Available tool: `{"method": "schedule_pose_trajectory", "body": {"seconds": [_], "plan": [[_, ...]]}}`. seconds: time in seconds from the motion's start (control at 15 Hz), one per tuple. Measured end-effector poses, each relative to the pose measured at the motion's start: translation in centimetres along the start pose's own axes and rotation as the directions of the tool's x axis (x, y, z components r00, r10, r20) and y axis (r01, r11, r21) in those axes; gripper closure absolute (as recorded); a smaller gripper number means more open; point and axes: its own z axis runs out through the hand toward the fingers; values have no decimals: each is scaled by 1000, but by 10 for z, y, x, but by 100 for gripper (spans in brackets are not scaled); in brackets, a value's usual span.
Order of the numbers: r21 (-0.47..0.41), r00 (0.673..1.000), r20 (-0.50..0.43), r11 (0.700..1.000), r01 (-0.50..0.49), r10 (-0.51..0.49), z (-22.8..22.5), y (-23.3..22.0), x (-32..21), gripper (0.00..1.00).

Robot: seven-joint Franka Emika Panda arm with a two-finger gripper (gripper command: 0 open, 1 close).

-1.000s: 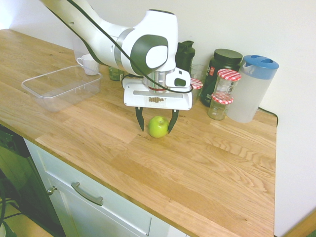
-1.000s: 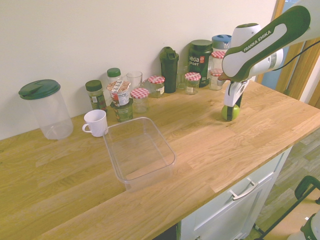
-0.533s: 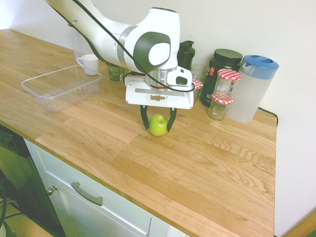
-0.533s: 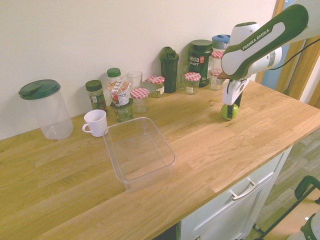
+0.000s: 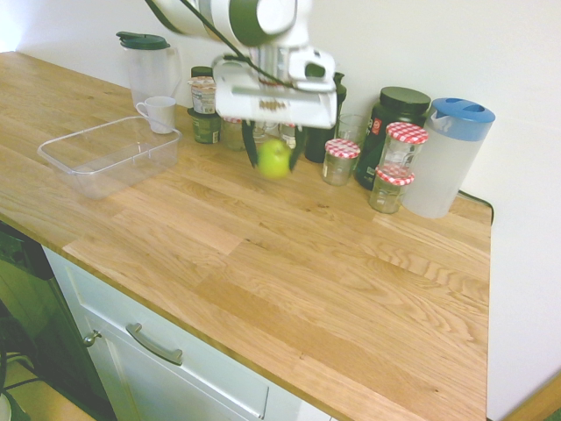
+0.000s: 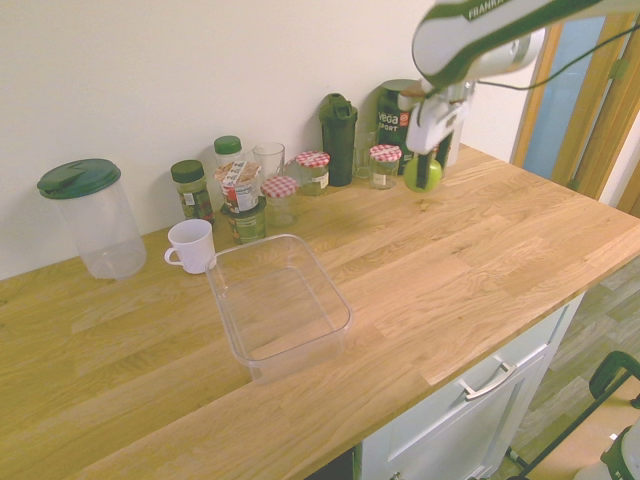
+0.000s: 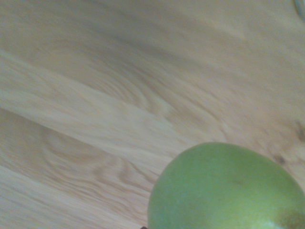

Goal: Put the apple into the container

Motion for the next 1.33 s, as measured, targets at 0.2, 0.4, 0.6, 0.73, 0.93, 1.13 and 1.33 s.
{"method": "schedule_pose_trajectory", "body": {"seconds": [0.2,0.4,0.6,0.73,0.93,1.13,1.33], "plan": [[22,994,-19,994,104,-103,-38,-107,-62,100],[21,989,9,989,150,-150,-13,-195,-134,100],[41,990,33,990,134,-135,32,-231,-149,100],[40,991,62,992,120,-122,61,-241,-146,0],[34,990,93,994,104,-107,86,-252,-145,0],[32,989,103,994,106,-109,96,-257,-145,0],[27,989,105,995,100,-103,99,-258,-146,0]]}}
